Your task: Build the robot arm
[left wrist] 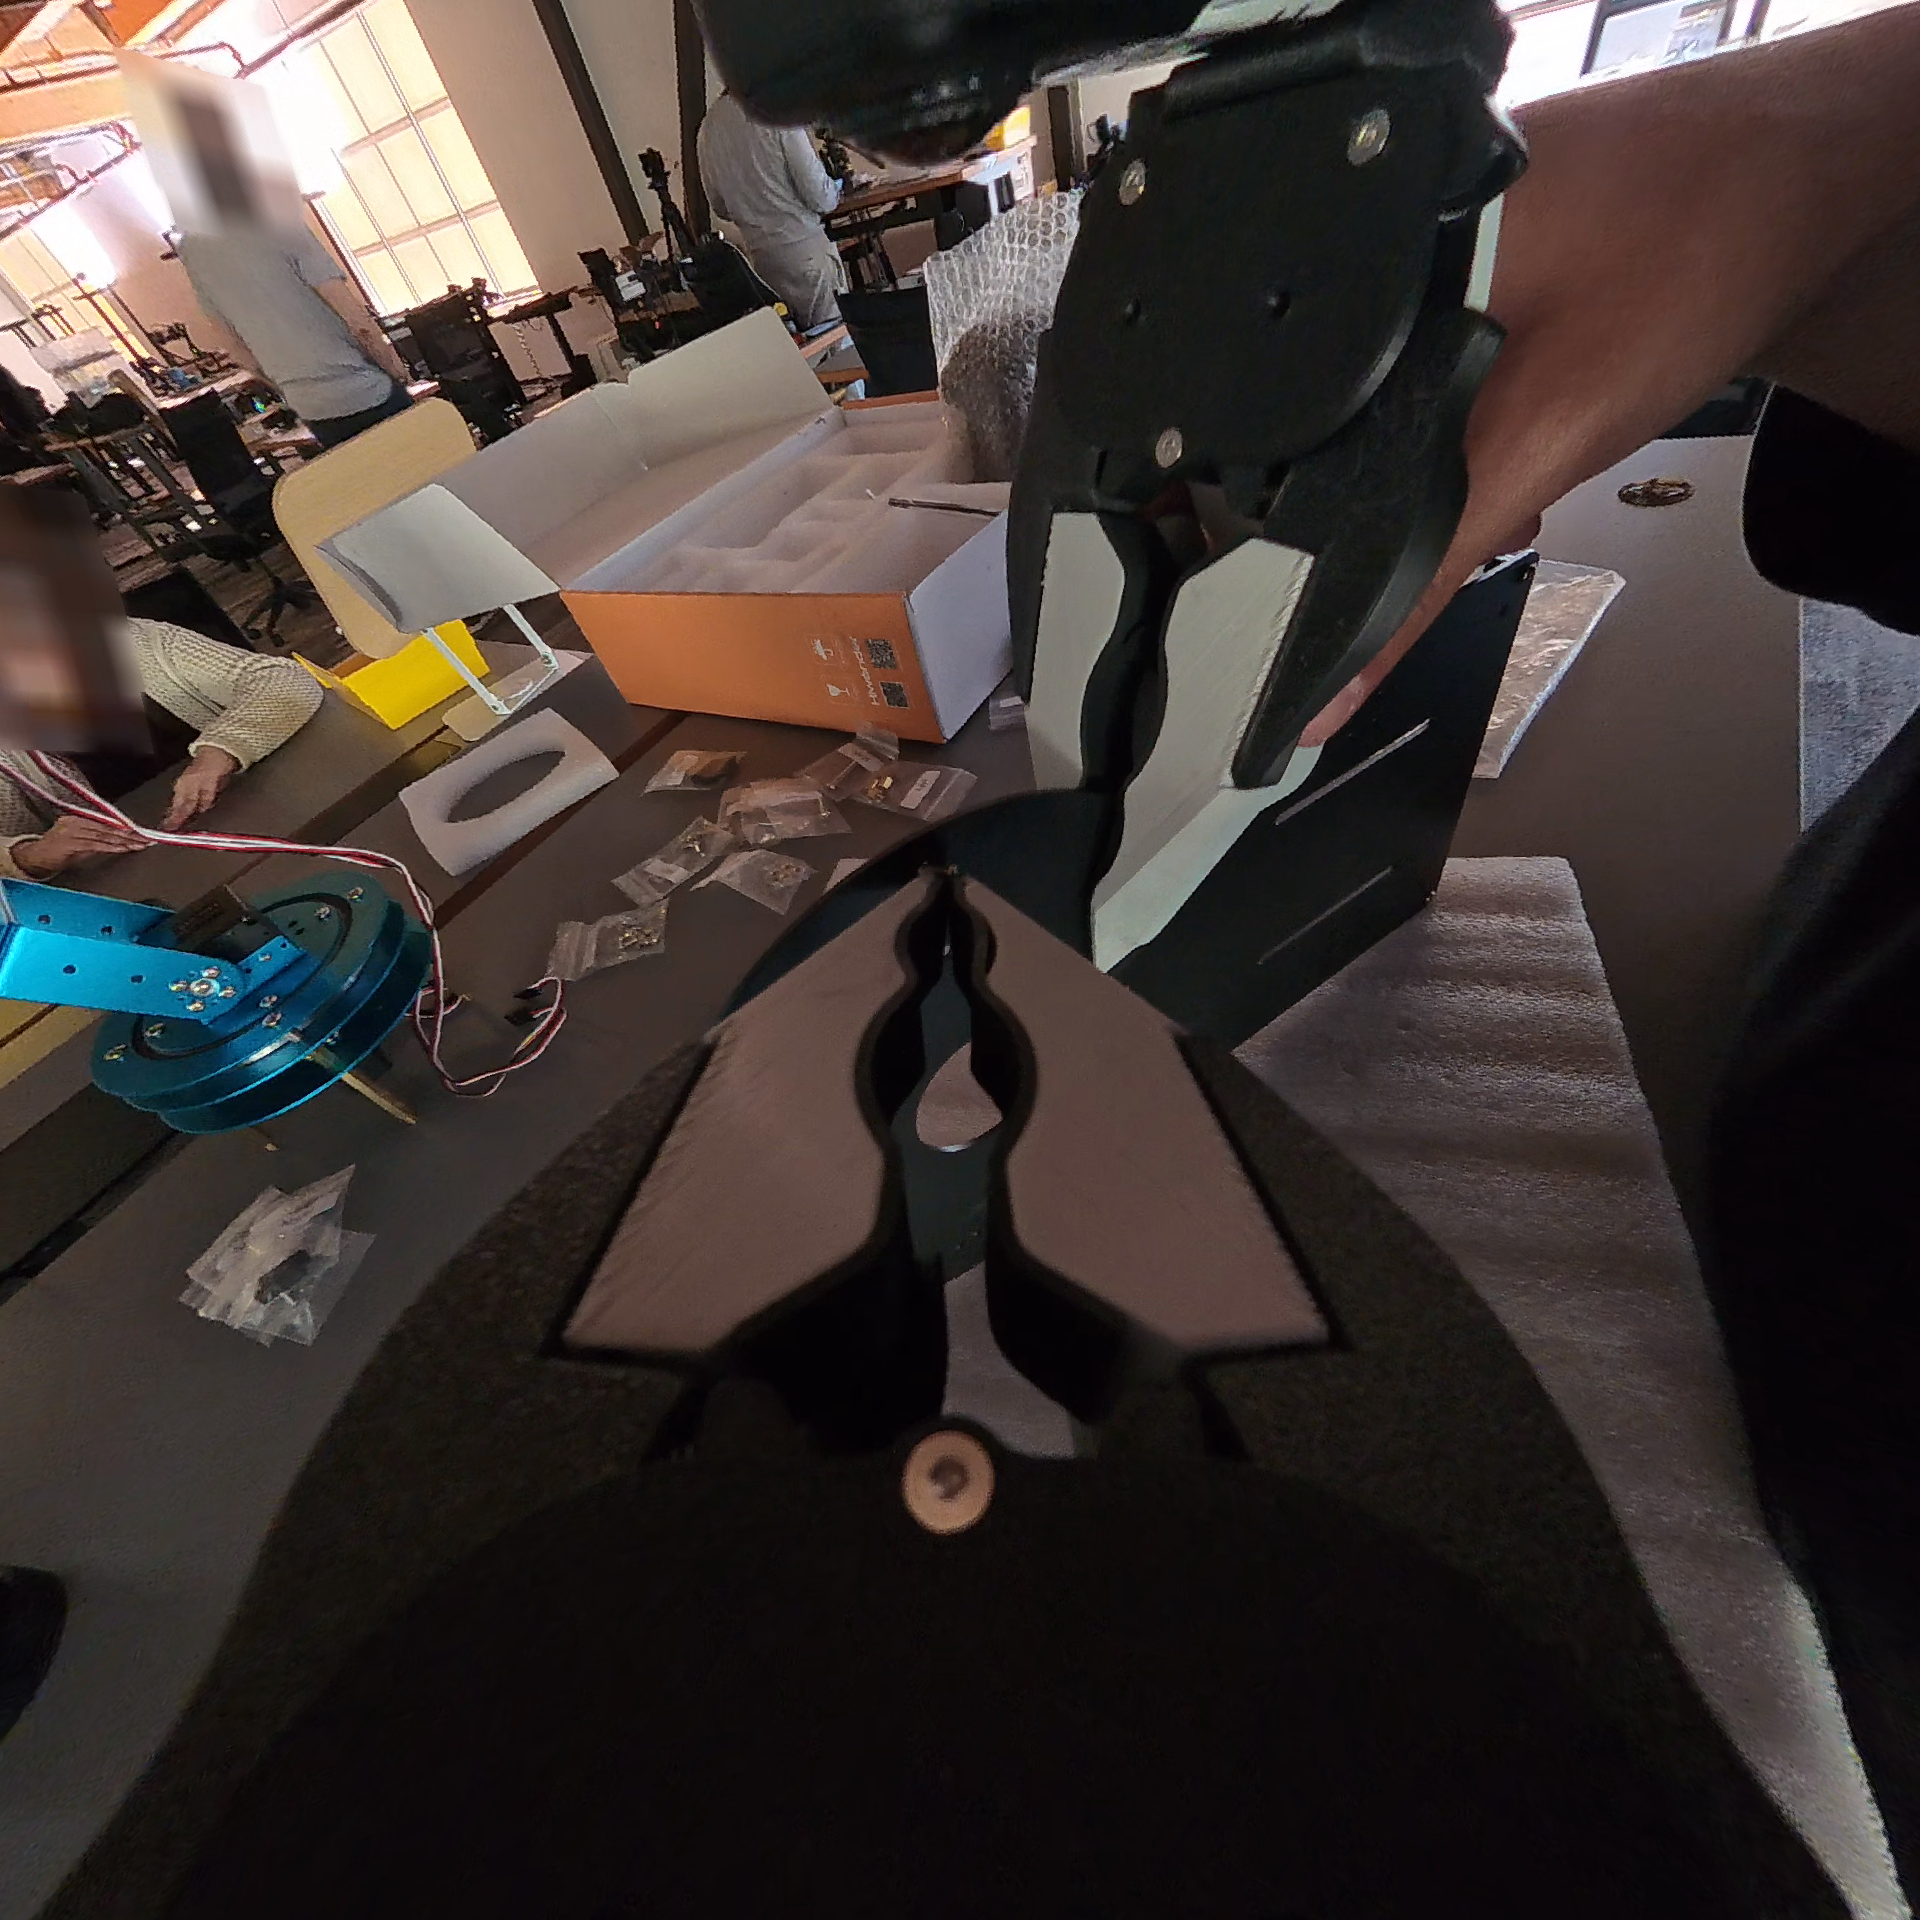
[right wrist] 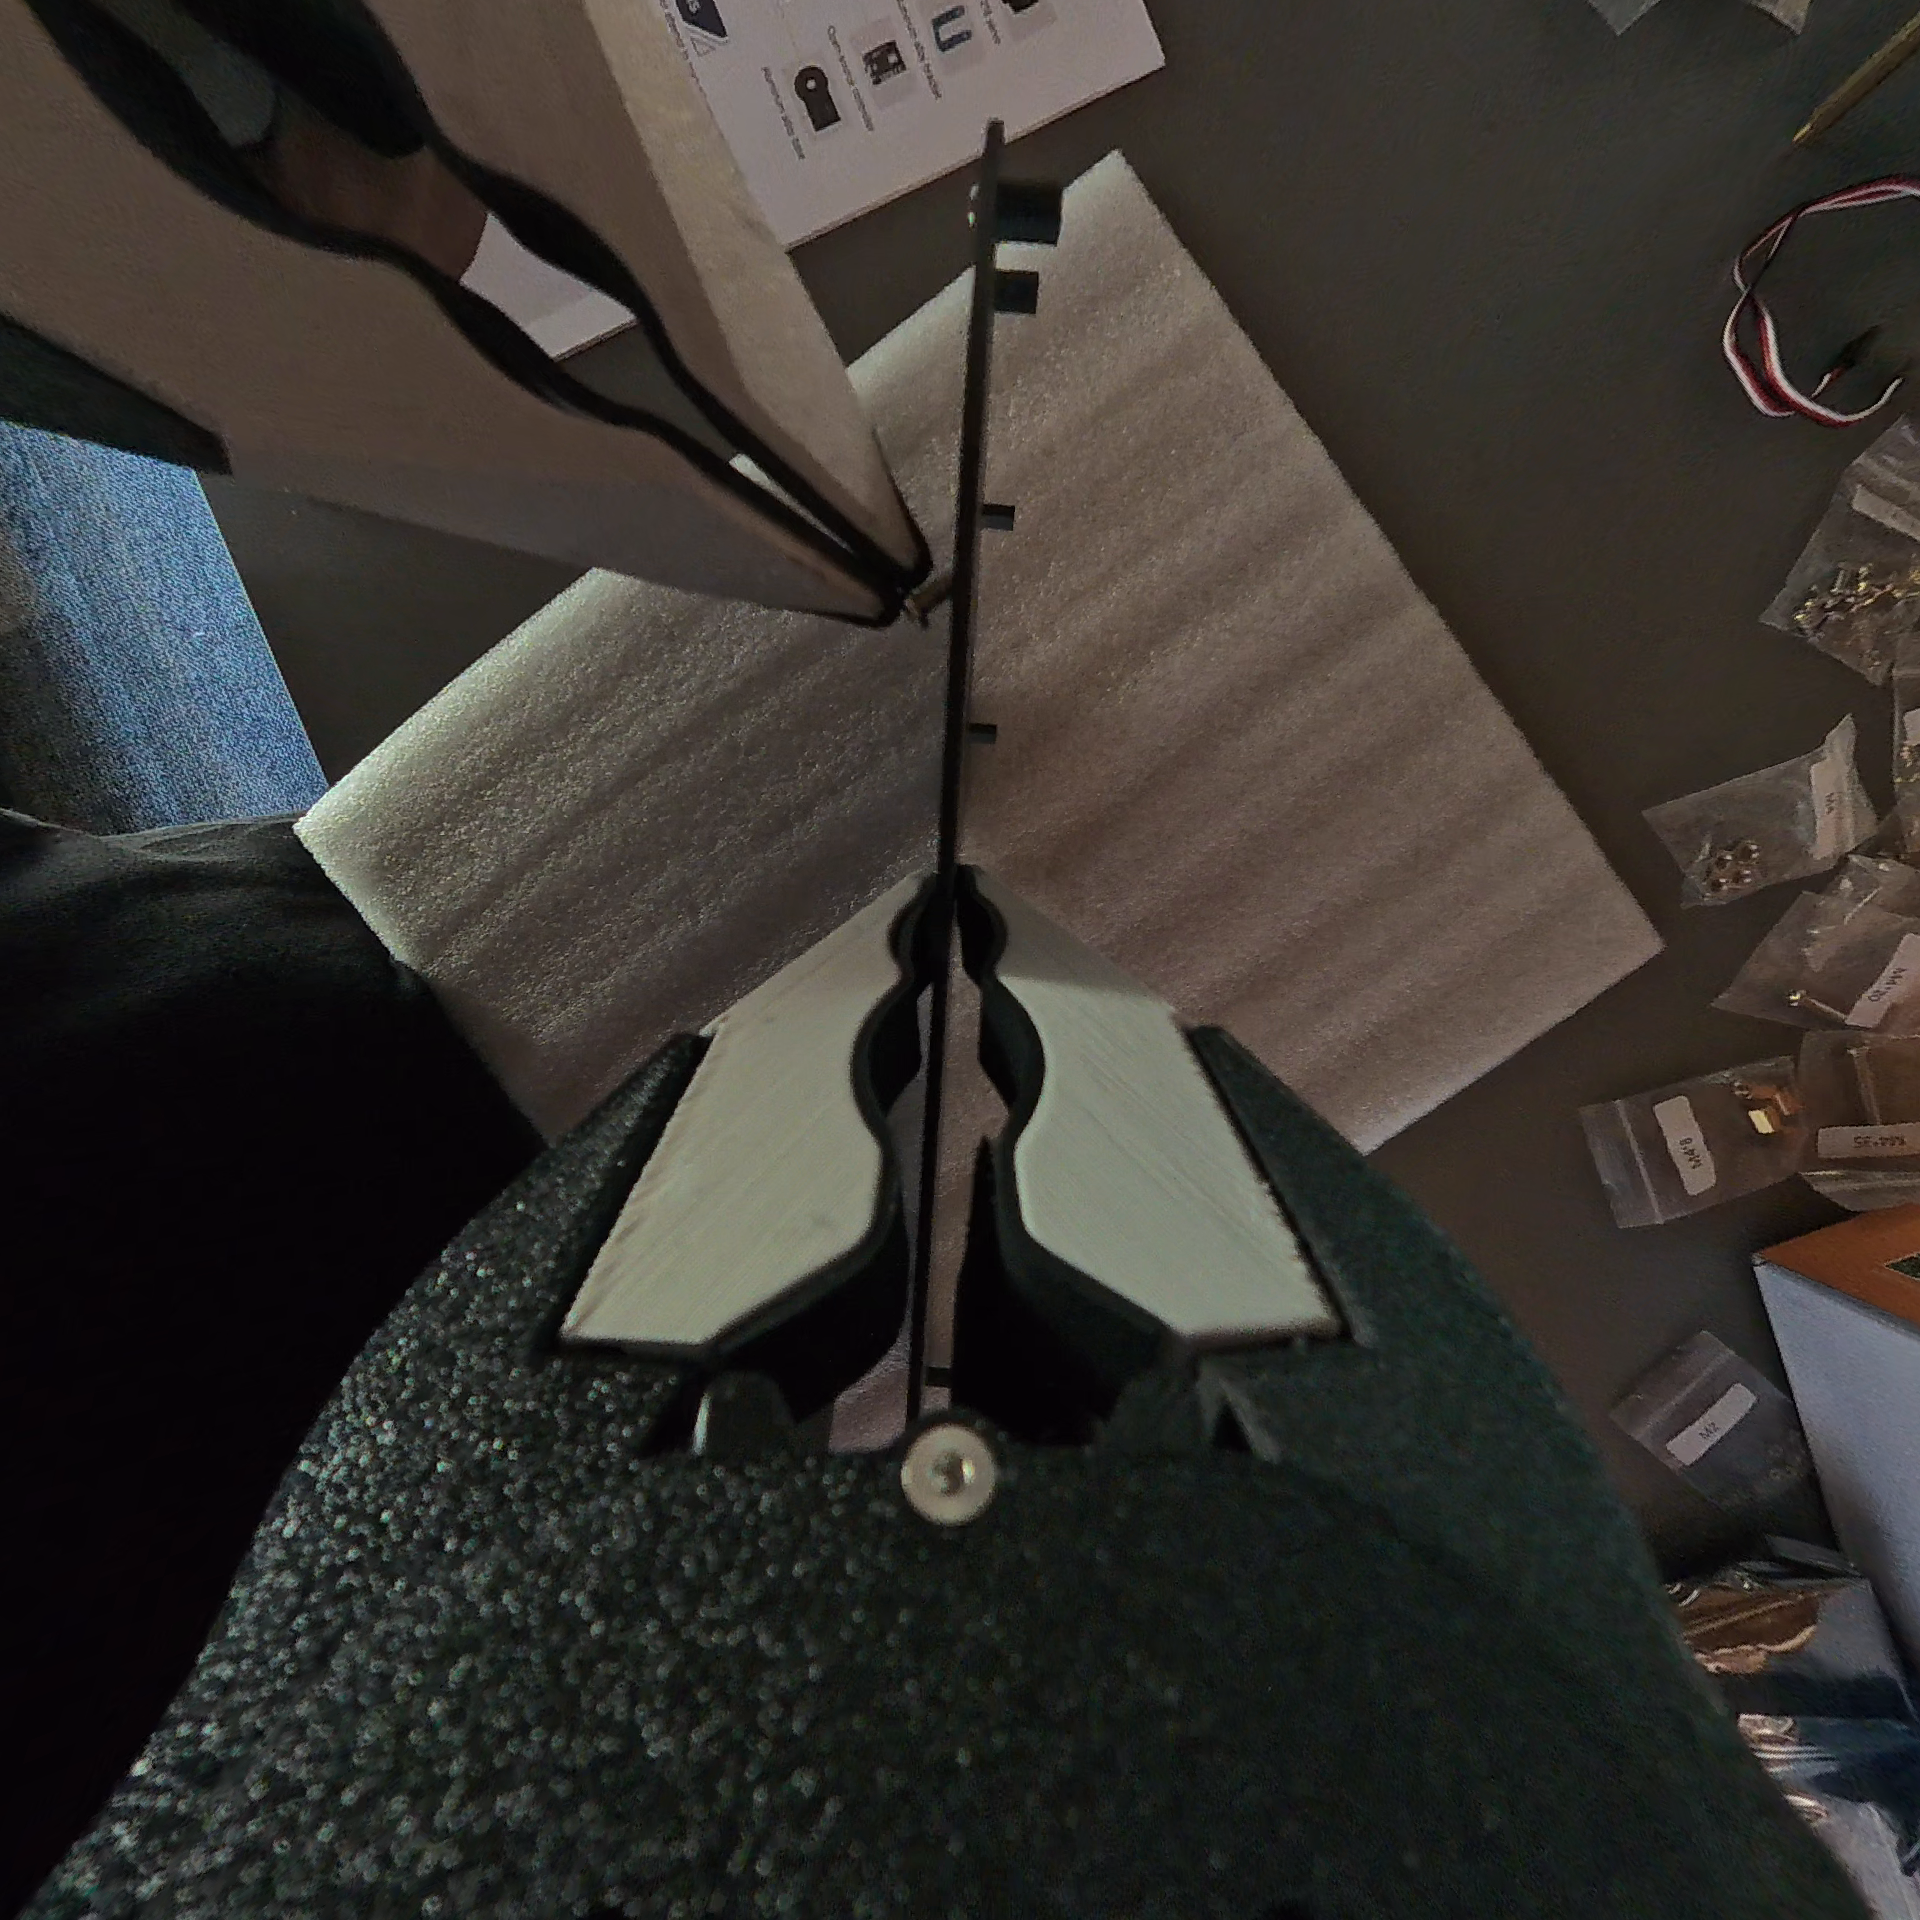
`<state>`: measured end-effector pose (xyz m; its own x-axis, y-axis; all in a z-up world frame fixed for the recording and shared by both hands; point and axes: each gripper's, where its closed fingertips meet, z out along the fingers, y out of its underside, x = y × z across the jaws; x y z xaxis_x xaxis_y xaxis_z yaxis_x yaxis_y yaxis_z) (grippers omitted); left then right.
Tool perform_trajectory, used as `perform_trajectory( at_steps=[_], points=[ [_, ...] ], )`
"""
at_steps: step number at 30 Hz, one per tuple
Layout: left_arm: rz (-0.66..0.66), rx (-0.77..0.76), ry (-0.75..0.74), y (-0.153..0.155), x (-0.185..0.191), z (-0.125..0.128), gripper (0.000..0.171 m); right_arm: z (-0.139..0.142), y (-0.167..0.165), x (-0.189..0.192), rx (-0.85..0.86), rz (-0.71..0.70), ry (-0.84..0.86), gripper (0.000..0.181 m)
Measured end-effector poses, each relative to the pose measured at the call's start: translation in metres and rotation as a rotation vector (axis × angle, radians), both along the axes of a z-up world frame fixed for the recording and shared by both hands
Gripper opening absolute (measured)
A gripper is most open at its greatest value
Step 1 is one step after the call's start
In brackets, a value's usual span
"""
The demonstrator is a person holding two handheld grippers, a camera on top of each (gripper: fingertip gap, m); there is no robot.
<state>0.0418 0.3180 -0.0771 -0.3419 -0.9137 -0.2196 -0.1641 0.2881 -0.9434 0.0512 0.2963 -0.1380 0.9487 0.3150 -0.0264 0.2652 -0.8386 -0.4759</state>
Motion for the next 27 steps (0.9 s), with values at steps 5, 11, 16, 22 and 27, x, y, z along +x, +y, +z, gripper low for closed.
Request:
perform_trajectory(
  at_steps=[5, 11, 16, 22, 27],
  points=[
    [0.021, 0.003, -0.004, 0.004, 0.001, 0.001, 0.0, 0.0, 0.0, 0.0, 0.0, -0.002, 0.004, 0.002],
    [0.041, 0.003, -0.007, 0.004, 0.002, -0.001, 0.0, 0.0, 0.0, -0.001, -0.002, 0.0, 0.007, 0.002],
    [0.134, -0.019, -0.007, 0.006, 0.005, -0.001, 0.0, -0.001, 0.001, 0.001, -0.005, -0.006, 0.001, 0.002],
    [0.284, -0.127, -0.041, 0.006, 0.01, -0.001, 0.002, -0.001, 0.002, 0.004, -0.006, -0.013, 0.002, 0.002],
    [0.403, -0.205, -0.048, 0.012, 0.012, -0.002, 0.006, -0.001, 0.002, 0.006, -0.006, -0.017, 0.006, 0.001]
  ],
)
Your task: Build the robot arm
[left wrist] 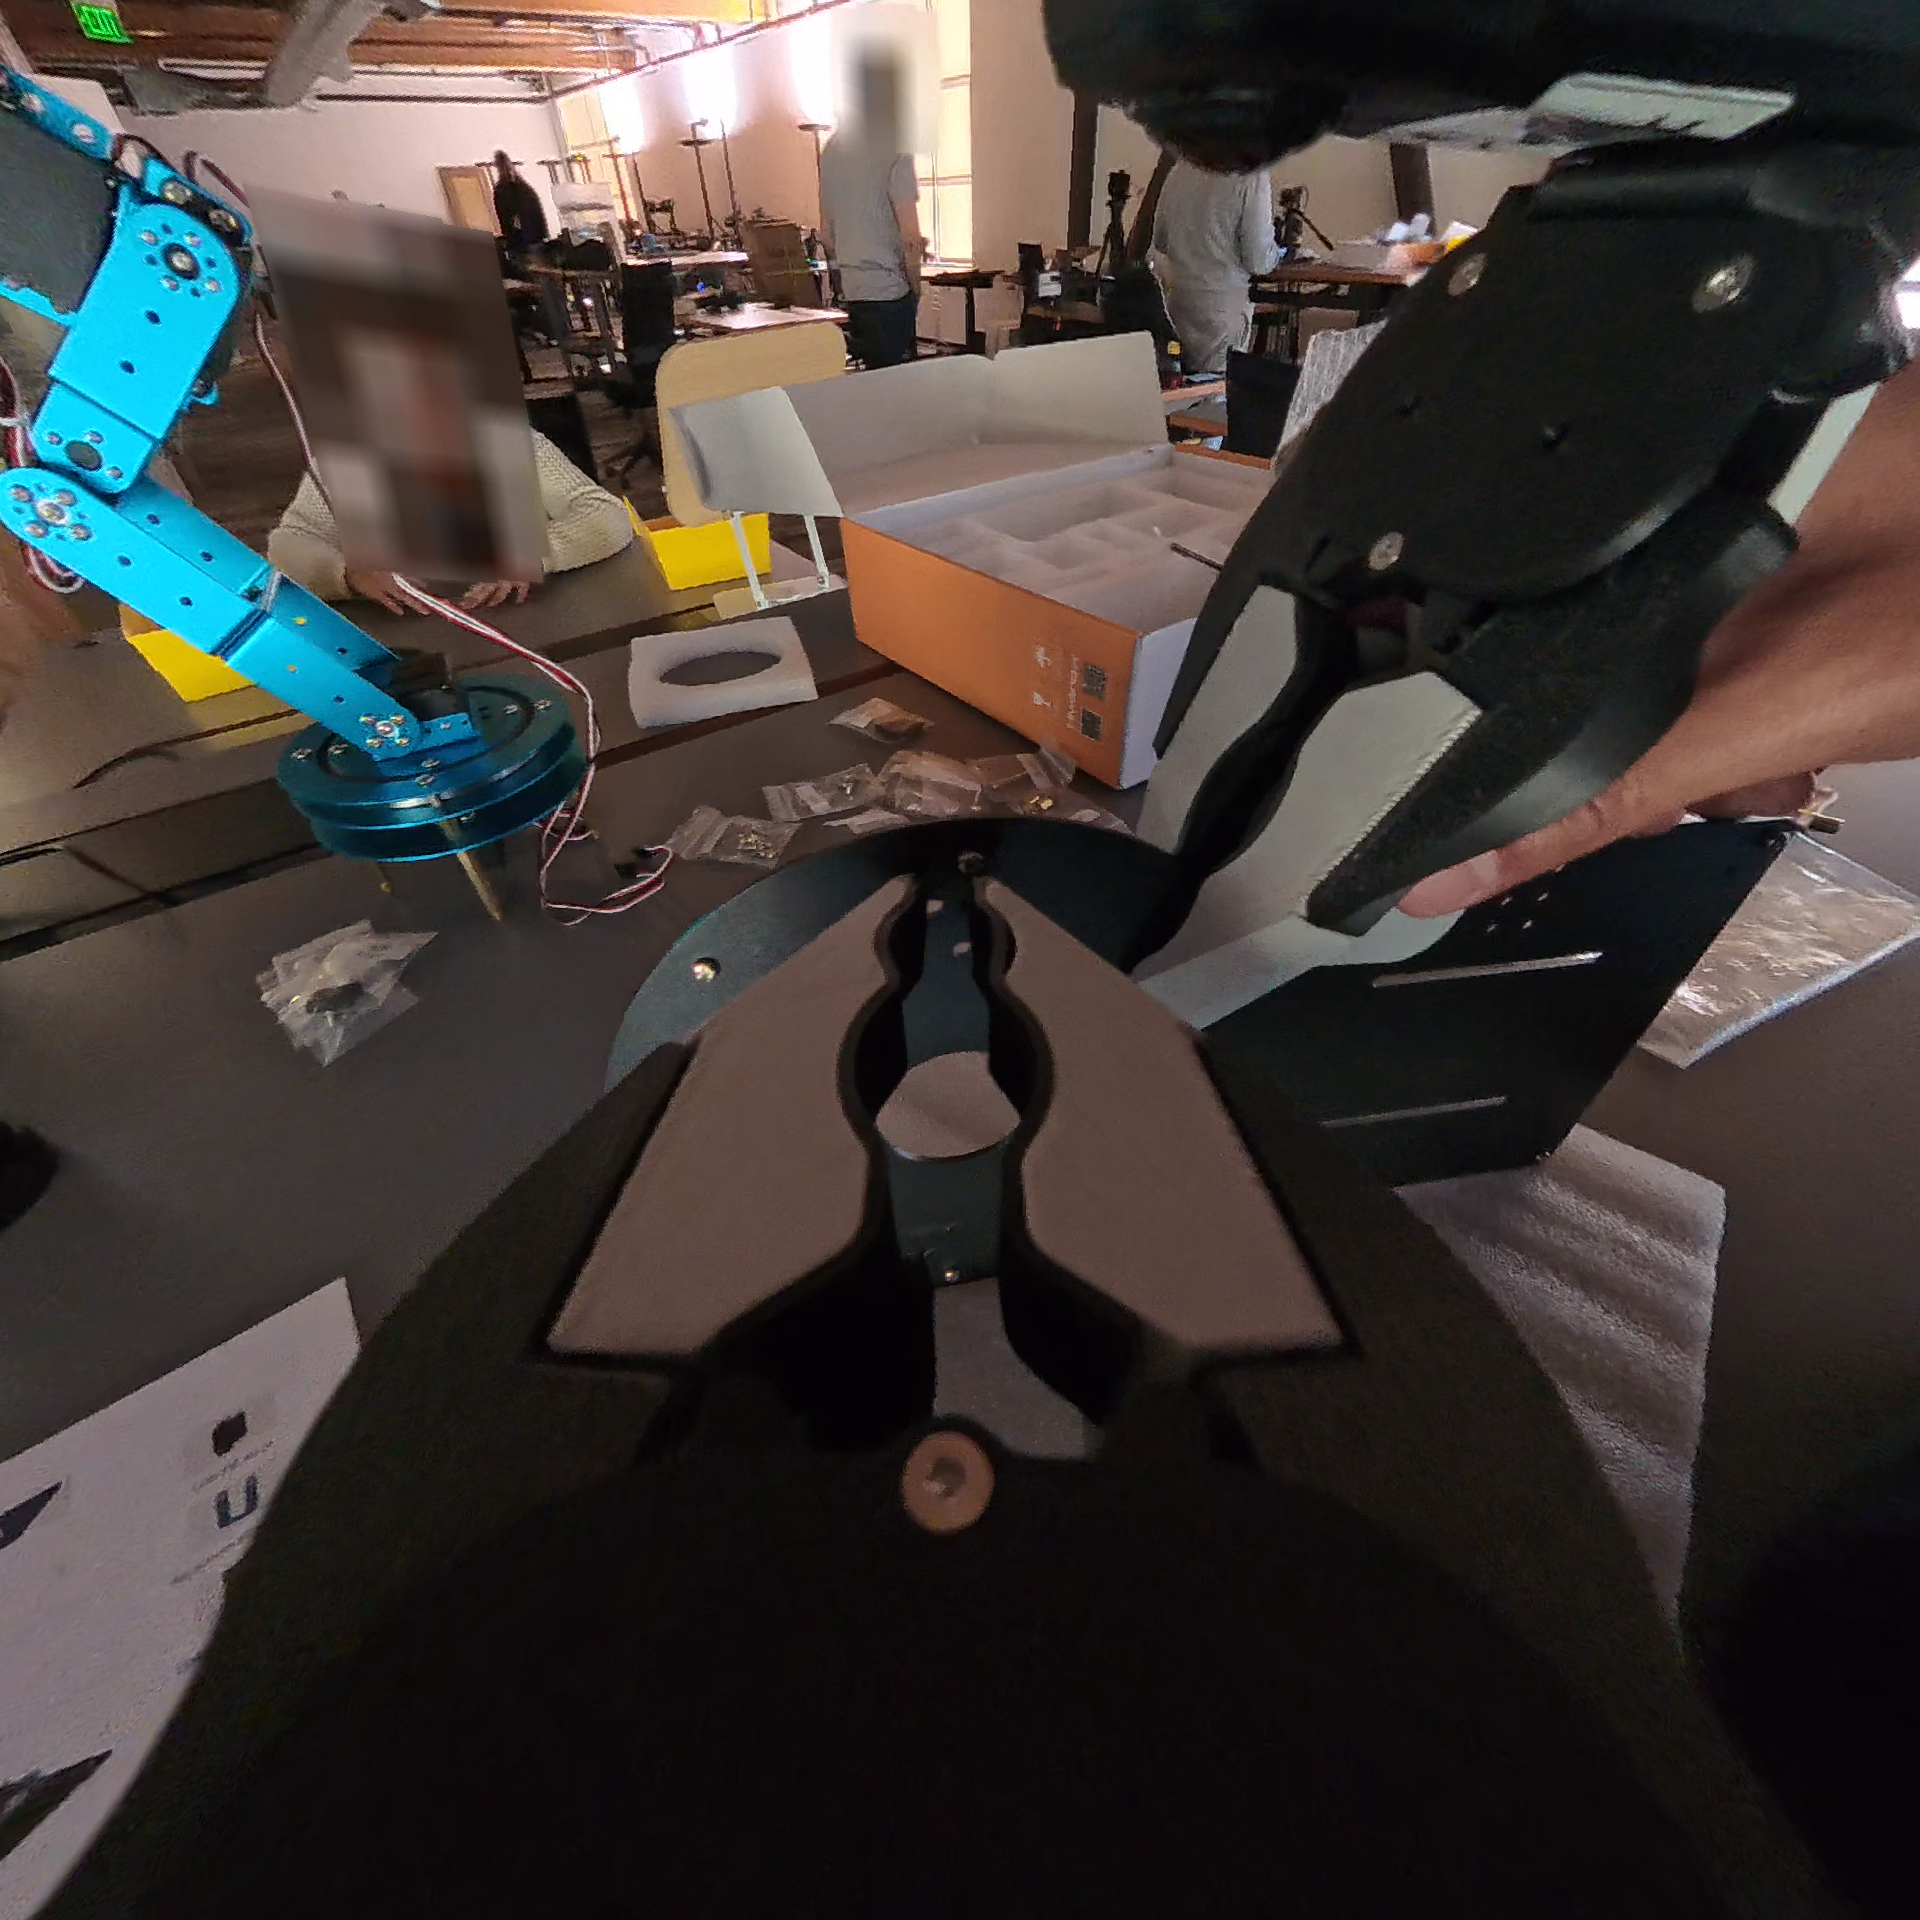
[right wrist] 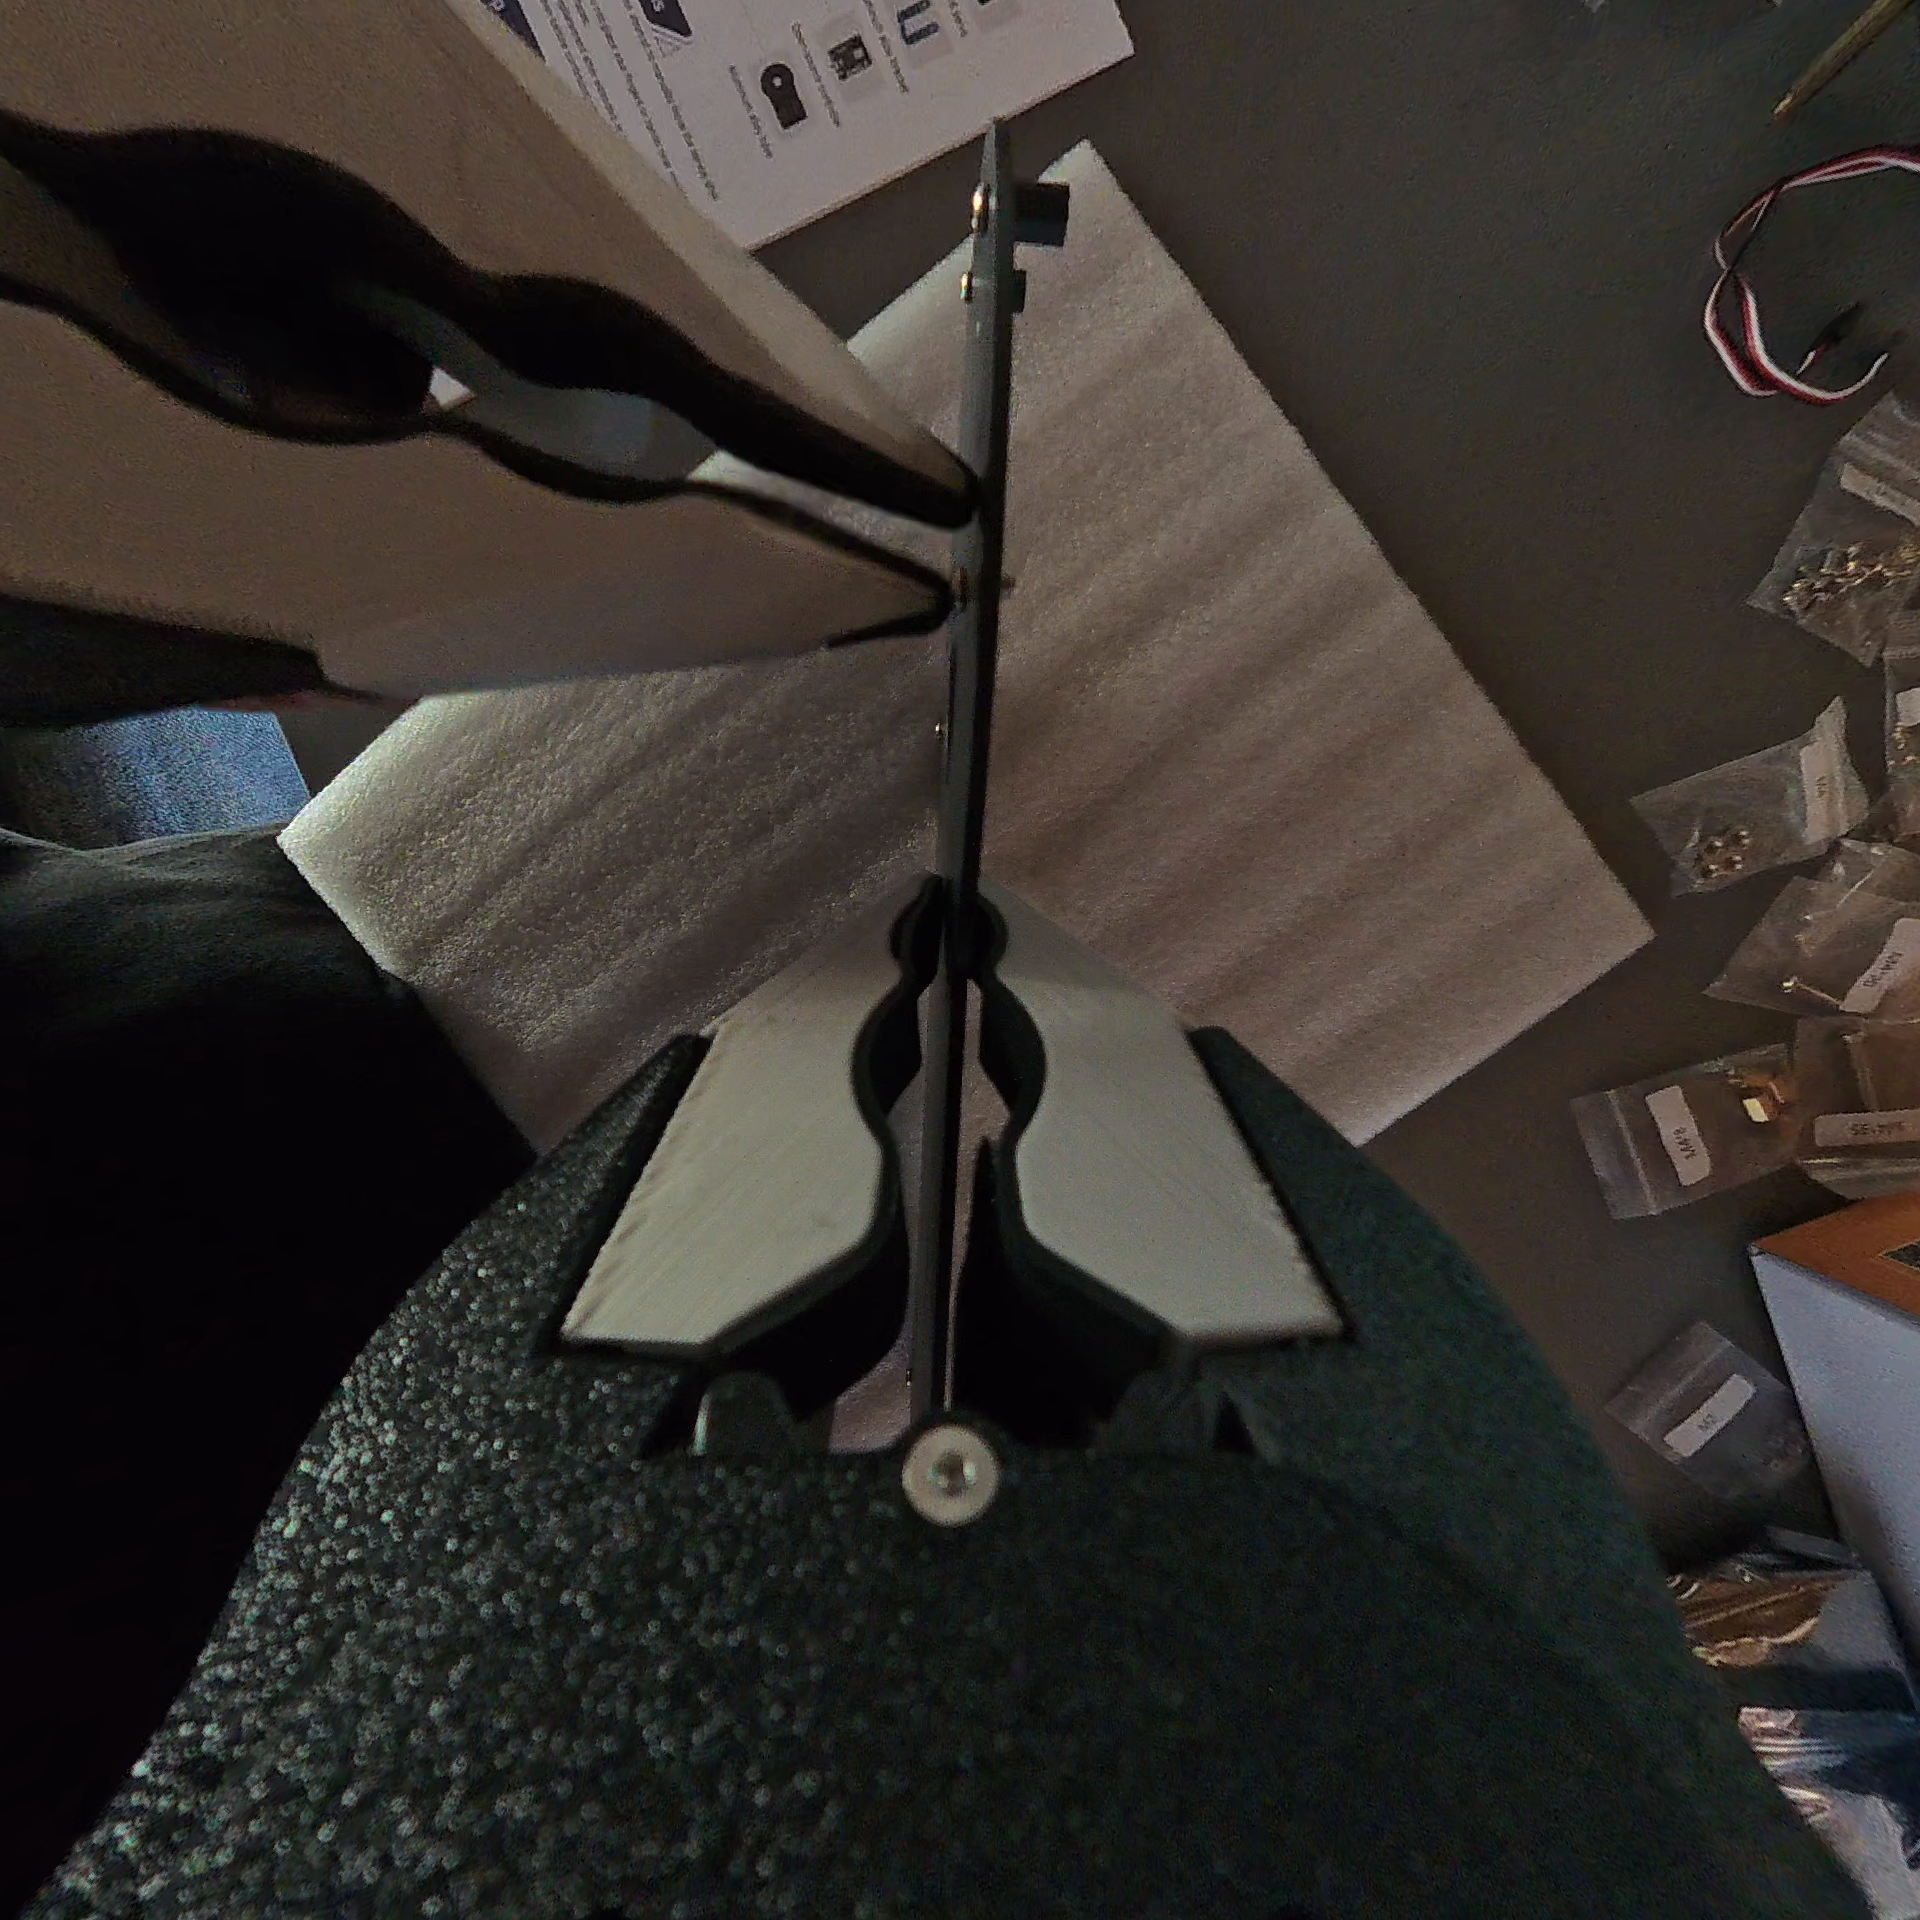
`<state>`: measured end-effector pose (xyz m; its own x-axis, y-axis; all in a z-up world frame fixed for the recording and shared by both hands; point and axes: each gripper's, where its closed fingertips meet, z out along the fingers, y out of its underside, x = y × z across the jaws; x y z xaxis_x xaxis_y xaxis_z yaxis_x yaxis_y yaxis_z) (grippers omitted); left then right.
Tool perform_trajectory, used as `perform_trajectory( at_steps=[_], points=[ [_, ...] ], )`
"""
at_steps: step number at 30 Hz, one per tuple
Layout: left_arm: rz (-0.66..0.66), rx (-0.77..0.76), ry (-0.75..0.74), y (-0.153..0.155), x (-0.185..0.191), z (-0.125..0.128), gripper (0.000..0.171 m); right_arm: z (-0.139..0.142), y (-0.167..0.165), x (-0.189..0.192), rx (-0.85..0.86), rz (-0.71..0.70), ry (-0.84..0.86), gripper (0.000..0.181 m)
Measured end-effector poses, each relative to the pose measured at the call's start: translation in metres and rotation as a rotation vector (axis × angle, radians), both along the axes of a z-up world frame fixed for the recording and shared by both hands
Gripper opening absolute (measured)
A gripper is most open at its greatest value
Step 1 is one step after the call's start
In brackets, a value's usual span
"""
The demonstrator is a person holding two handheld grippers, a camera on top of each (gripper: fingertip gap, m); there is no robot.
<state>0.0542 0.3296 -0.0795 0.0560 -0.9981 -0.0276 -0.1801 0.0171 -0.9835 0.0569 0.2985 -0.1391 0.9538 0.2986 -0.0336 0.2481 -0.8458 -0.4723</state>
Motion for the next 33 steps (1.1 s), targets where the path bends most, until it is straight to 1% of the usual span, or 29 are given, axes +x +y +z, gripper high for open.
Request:
perform_trajectory(
  at_steps=[5, 8, 9, 11, 12, 14, 17, 18, 20, 22, 23, 24, 27, 30, 32, 33],
  points=[
    [0.031, 0.015, 0.009, 0.001, -0.002, -0.003, 0.01, 0.0, 0.0, -0.001, 0.002, 0.002, 0.01, 0.002],
    [0.036, 0.025, 0.0, 0.003, -0.006, 0.001, 0.013, 0.0, 0.0, -0.002, 0.001, 0.005, 0.017, 0.001],
    [0.037, 0.031, -0.008, 0.004, -0.007, 0.004, 0.018, 0.0, 0.0, -0.002, 0.001, 0.006, 0.017, 0.001],
    [-0.001, 0.033, -0.003, 0.002, -0.009, 0.007, 0.033, 0.0, 0.0, -0.002, 0.002, 0.005, 0.017, 0.001],
    [-0.036, 0.038, 0.006, 0.001, -0.01, 0.008, 0.042, 0.0, -0.001, -0.002, 0.002, 0.005, 0.018, 0.001],
    [-0.134, 0.083, 0.019, -0.002, -0.012, 0.013, 0.043, 0.0, -0.001, -0.003, 0.002, 0.007, 0.017, 0.001],
    [-0.313, 0.194, 0.153, 0.004, -0.012, 0.006, 0.05, 0.0, -0.001, -0.005, -0.002, 0.019, 0.008, 0.002],
    [-0.347, 0.216, 0.176, 0.01, -0.01, 0.008, 0.053, 0.0, -0.001, -0.005, -0.003, 0.024, 0.005, 0.002],
    [-0.458, 0.202, 0.2, 0.01, -0.007, 0.013, 0.05, 0.0, -0.001, -0.005, -0.004, 0.025, 0.001, 0.001],
    [-0.573, 0.137, 0.288, 0.005, -0.007, 0.005, 0.056, 0.0, -0.001, -0.005, 0.0, 0.017, 0.01, 0.001],
    [-0.63, 0.103, 0.343, 0.0, -0.008, -0.001, 0.055, 0.0, -0.001, -0.004, 0.003, 0.012, 0.015, 0.001],
    [-0.657, 0.088, 0.384, -0.003, -0.008, -0.005, 0.056, 0.0, -0.001, -0.004, 0.006, 0.006, 0.019, 0.001],
    [-0.673, 0.093, 0.411, -0.005, -0.005, -0.007, 0.047, 0.0, -0.001, -0.004, 0.009, 0.003, 0.017, 0.002],
    [-0.704, 0.053, 0.425, -0.008, -0.003, -0.005, 0.034, 0.0, -0.002, -0.006, 0.01, 0.007, 0.021, 0.001],
    [-0.71, 0.05, 0.444, -0.006, -0.002, -0.006, 0.025, 0.0, -0.002, -0.007, 0.009, 0.009, 0.028, 0.001],
    [-0.714, 0.055, 0.457, -0.006, -0.002, -0.006, 0.024, 0.0, -0.002, -0.007, 0.009, 0.011, 0.032, 0.002]
  ],
)
